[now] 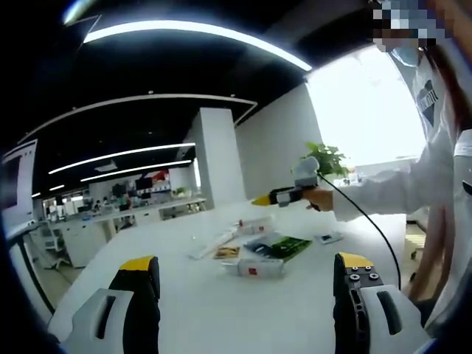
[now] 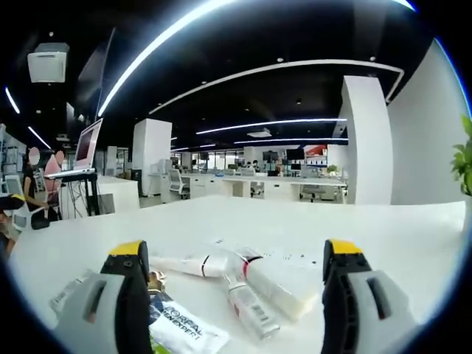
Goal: Arrange the skincare products in the storage area until every visible bottle or jar stands upright without overlapping.
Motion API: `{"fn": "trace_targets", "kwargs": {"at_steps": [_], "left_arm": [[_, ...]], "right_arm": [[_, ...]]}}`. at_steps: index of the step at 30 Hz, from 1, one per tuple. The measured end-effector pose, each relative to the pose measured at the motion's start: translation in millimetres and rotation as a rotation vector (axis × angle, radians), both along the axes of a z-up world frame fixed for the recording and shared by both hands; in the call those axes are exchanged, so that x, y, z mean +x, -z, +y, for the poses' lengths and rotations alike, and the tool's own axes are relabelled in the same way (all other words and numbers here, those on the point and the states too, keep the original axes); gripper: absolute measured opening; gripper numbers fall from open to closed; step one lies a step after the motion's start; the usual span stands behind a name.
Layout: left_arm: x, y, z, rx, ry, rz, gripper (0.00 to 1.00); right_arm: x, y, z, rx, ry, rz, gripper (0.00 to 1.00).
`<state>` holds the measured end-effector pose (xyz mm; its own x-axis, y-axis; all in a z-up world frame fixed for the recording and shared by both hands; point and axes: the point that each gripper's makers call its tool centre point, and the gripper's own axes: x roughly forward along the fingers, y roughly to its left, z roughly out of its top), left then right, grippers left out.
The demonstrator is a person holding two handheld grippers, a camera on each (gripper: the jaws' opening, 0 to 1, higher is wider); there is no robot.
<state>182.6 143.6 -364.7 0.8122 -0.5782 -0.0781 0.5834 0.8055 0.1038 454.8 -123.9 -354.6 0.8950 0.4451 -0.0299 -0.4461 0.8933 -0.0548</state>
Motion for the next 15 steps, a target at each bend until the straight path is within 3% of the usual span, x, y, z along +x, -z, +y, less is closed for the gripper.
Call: {"fn": "trace_targets", "kwargs": {"at_steps": [15], "left_arm": [[3.4, 1.4, -2, 0.009, -0.001, 0.005, 1.00]], "right_arm": [[19, 4.1, -2, -0.018, 0.006, 0.007, 0.98]]}}
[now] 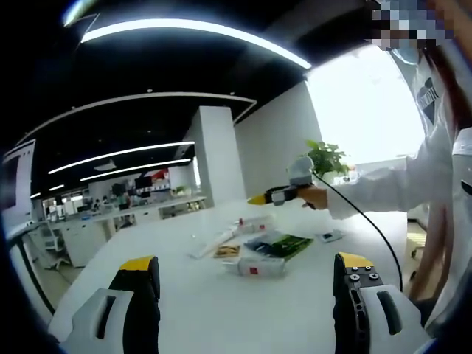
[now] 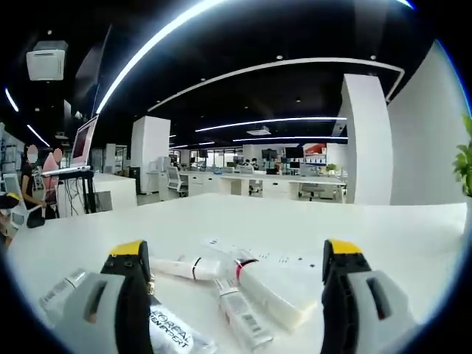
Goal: Arrange the skincare products in the storage area until every visible bottle or jar stands upright without overlapping.
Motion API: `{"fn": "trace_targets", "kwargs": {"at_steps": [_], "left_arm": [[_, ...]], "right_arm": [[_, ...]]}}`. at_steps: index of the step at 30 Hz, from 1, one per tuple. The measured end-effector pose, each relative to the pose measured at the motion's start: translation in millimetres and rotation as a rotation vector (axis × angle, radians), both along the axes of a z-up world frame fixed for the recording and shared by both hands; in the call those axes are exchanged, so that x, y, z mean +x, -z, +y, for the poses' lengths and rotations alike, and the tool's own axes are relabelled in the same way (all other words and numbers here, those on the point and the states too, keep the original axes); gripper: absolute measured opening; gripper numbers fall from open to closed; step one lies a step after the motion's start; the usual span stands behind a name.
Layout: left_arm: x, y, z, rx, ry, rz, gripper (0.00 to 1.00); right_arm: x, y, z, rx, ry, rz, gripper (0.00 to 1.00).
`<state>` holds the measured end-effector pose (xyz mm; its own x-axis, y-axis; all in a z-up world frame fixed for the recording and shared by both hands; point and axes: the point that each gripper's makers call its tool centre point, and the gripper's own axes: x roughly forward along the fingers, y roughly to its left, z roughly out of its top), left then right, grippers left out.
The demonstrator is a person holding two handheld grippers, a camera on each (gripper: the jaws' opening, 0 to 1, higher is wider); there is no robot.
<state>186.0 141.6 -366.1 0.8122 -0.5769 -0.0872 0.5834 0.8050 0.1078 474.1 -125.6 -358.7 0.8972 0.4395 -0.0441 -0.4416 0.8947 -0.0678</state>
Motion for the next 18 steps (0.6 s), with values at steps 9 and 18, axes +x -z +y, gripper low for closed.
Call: {"fn": "trace_targets", "kwargs": {"at_steps": [9, 18], "left_arm": [[1.3, 1.4, 4, 0.002, -0.012, 0.004, 1.00], [3.6, 2.4, 3, 0.002, -0.014, 0.006, 1.00]], "right_arm": [[7, 4.0, -5, -0.003, 0.007, 0.011, 0.98], [16, 5.7, -10, -0.025, 0.007, 0.020, 0.96]]}}
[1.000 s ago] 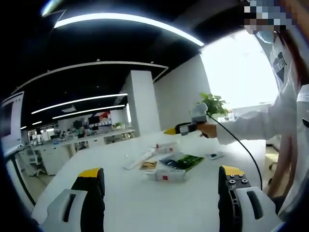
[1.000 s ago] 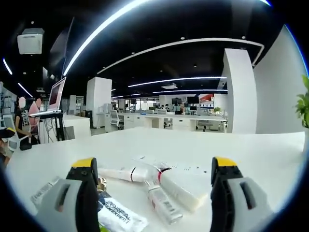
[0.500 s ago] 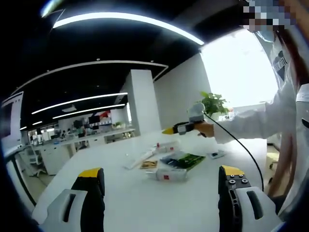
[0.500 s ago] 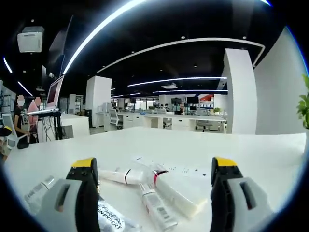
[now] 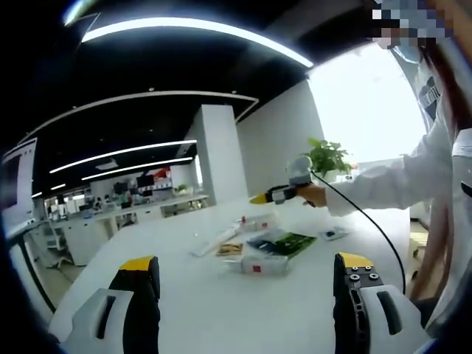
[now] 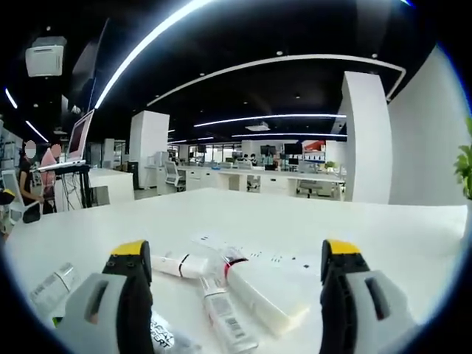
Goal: Arrange the skincare products in the storage area until every visible bottle or jar stands upright without overlapping.
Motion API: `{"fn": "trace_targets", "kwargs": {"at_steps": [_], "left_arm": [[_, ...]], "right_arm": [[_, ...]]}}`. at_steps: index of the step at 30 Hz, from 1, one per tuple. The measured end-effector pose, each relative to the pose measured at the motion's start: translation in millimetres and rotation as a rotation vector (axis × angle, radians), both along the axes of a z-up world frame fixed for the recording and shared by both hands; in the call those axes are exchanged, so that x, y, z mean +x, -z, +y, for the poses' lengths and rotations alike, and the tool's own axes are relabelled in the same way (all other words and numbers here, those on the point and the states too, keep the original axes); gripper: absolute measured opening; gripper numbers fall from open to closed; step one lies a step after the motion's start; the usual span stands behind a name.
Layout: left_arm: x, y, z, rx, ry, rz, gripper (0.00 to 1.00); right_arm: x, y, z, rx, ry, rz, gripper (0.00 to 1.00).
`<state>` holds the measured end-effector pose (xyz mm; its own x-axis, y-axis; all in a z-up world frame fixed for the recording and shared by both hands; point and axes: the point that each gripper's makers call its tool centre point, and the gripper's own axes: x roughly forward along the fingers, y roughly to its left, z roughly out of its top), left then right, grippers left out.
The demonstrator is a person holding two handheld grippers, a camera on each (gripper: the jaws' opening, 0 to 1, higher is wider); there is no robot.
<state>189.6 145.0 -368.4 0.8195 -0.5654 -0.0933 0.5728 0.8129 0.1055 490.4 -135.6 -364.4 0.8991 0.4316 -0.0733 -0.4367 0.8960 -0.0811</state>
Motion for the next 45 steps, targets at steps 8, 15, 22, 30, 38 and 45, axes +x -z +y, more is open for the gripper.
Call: {"fn": "trace_targets", "kwargs": {"at_steps": [8, 15, 22, 30, 38, 45], "left_arm": [[1.1, 1.2, 3, 0.000, -0.010, 0.003, 1.00], [1.5, 3.6, 5, -0.002, -0.014, 0.006, 1.00], [1.8, 5.5, 7, -0.005, -0.018, 0.008, 1.00], [2.2, 7.2, 9, -0.005, -0.020, 0.012, 1.00], [2.9, 7.1, 9, -0.007, -0.021, 0.013, 1.00], [5.3, 8.0, 9, -0.004, -0.021, 0.017, 1.00]], "right_arm": [[9, 2.1, -3, -0.019, 0.004, 0.009, 0.95], [17, 6.9, -6, -0.064, 0.001, 0.030, 0.92], [23, 10.8, -6, -0.119, -0.020, 0.065, 0.83], [26, 10.5, 0, -0.133, -0.056, 0.082, 0.78], [27, 11.7, 7, -0.151, -0.116, 0.107, 0.76], [32, 12.4, 7, -0.160, -0.130, 0.123, 0.78]]}}
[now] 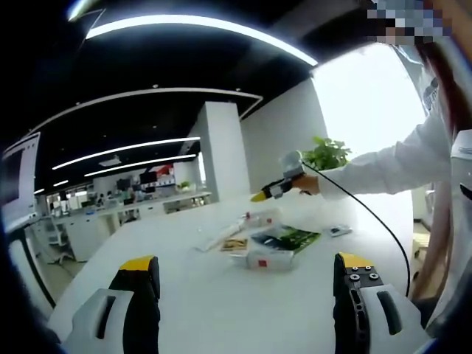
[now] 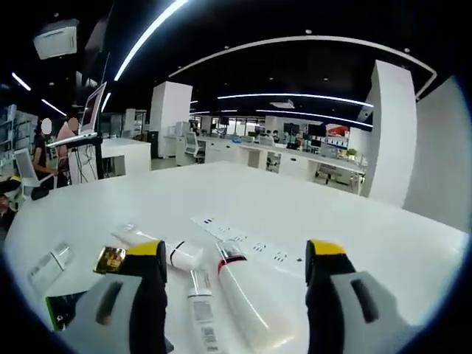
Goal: Arrange the skincare products in the storage area until every visible bottle or jar stands upright without overlapping.
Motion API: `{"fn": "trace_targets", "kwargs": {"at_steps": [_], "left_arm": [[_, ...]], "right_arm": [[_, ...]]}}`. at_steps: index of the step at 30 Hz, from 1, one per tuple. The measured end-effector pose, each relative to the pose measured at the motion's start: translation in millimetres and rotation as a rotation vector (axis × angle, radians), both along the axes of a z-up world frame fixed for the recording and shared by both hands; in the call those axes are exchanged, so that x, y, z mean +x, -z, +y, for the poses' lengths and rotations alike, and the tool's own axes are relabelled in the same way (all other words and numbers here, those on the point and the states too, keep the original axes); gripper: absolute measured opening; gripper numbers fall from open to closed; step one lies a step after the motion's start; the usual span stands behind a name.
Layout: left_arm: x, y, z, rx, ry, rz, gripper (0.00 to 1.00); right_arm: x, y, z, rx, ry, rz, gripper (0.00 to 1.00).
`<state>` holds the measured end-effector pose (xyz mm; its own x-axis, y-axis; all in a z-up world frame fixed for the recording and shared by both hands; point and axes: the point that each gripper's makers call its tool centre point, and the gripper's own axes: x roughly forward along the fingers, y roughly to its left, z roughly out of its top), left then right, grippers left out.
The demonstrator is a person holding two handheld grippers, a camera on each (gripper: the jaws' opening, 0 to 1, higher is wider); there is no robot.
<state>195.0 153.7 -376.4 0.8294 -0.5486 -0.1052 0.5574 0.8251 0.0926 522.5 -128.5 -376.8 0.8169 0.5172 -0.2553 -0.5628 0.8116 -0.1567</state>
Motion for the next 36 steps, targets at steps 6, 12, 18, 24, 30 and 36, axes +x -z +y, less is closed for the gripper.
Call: {"fn": "trace_targets", "kwargs": {"at_steps": [6, 12, 18, 24, 30, 36], "left_arm": [[1.5, -1.0, 0, 0.000, -0.002, -0.002, 1.00], [0.7, -1.0, 3, 0.002, -0.012, -0.001, 1.00], [1.5, 1.1, 6, 0.003, -0.020, 0.004, 1.00], [2.4, 3.4, 5, 0.003, -0.019, 0.010, 1.00], [2.5, 4.1, 2, 0.001, -0.012, 0.011, 1.00], [2.0, 5.4, 0, -0.001, -0.009, 0.014, 1.00]], "right_arm": [[4, -2.5, 2, -0.002, -0.011, -0.006, 0.79], [10, 0.6, 1, -0.016, -0.014, 0.007, 0.77], [16, 6.0, -3, -0.015, -0.020, 0.030, 0.74], [19, 8.2, -4, -0.022, -0.033, 0.050, 0.69], [19, 9.2, 0, -0.028, -0.057, 0.064, 0.61], [19, 16.6, 1, -0.088, -0.084, 0.100, 0.56]]}}
